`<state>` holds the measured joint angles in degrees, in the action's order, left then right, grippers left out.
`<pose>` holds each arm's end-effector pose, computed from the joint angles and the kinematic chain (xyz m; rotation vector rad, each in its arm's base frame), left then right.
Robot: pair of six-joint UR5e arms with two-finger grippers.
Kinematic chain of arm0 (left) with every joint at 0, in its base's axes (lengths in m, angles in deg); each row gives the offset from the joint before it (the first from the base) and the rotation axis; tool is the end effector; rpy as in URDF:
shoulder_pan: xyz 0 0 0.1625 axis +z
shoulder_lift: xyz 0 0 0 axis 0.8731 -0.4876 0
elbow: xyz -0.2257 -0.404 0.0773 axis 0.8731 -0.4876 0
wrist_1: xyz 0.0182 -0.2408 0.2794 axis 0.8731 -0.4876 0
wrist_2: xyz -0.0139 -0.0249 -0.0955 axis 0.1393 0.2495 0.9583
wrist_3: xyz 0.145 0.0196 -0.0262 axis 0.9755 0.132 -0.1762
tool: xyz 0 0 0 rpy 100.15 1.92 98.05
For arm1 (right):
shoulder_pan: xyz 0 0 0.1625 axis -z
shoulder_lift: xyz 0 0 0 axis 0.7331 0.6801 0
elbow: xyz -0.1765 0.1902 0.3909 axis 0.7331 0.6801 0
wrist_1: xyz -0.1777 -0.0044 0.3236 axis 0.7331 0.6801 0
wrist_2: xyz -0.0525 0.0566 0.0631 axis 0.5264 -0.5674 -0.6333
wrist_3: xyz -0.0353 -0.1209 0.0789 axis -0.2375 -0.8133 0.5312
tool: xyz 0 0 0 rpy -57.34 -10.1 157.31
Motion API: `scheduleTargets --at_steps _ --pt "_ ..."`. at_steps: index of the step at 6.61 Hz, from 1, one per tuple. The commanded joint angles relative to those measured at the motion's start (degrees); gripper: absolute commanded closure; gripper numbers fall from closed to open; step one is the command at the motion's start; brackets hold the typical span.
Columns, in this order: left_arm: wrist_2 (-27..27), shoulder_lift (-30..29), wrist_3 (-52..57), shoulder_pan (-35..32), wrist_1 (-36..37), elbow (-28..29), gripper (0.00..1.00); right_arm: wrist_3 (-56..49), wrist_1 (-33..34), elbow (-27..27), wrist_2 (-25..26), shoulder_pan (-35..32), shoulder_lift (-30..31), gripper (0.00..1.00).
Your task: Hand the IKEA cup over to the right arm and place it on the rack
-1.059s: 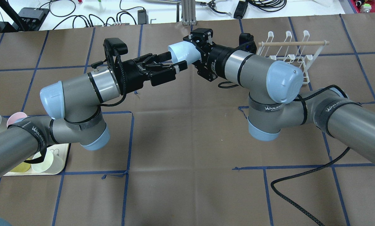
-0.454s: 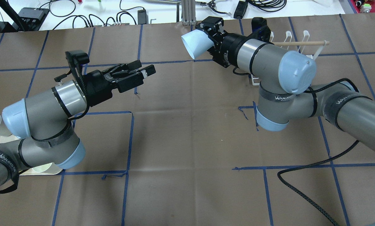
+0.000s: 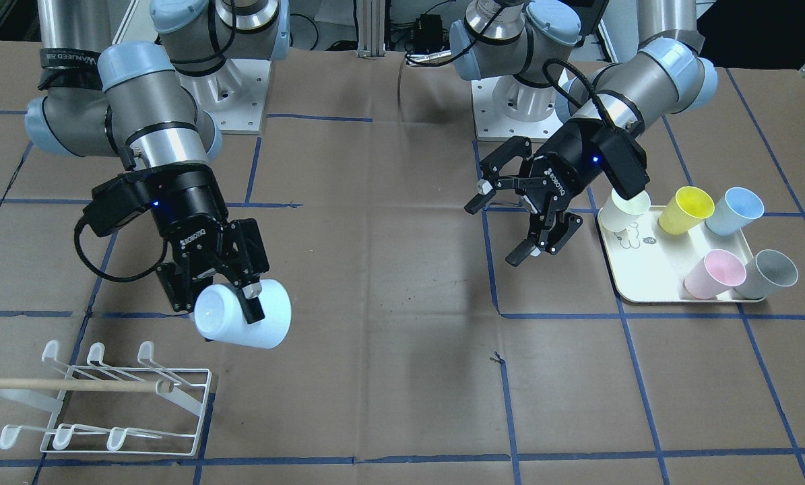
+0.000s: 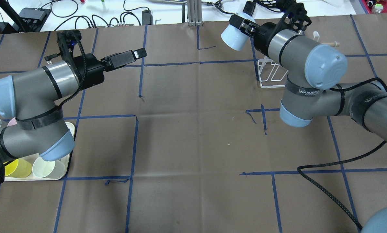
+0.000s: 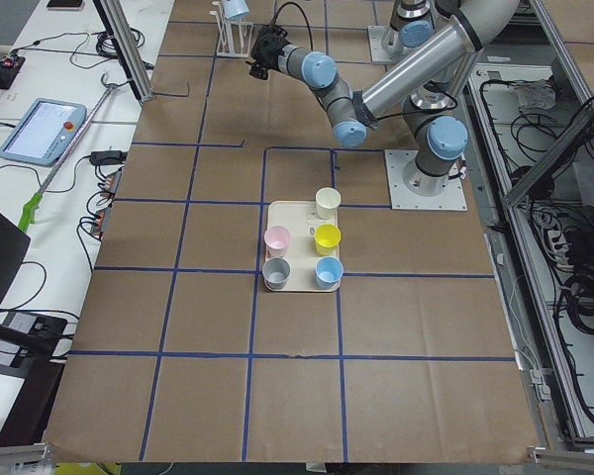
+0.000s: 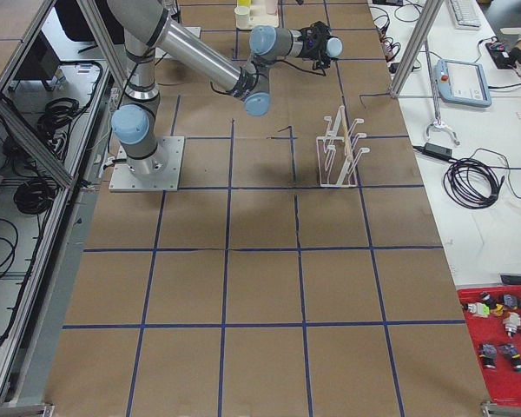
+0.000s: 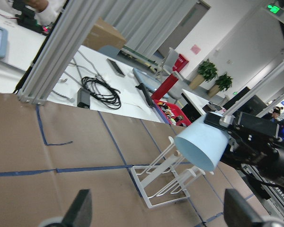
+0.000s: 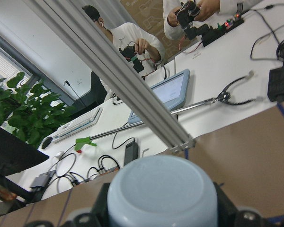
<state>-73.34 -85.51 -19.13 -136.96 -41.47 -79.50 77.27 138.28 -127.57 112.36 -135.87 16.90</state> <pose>-0.1422 -0.4866 0.4262 -0.0661 -2.1088 0.9477 0.1739 -0.5667 0.4249 0.2156 2.2348 -1.3641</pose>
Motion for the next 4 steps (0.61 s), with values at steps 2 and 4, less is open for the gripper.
scheduleTargets --at_steps 2,4 --pt "-24.13 1.30 0.05 -5.48 -28.03 10.19 0.03 -23.28 12.11 7.23 3.93 3.64 -8.60 0.72" --pt "-39.02 2.09 0.05 -7.26 -56.29 21.78 0.02 -29.66 16.20 10.86 4.02 6.18 -13.45 0.72"
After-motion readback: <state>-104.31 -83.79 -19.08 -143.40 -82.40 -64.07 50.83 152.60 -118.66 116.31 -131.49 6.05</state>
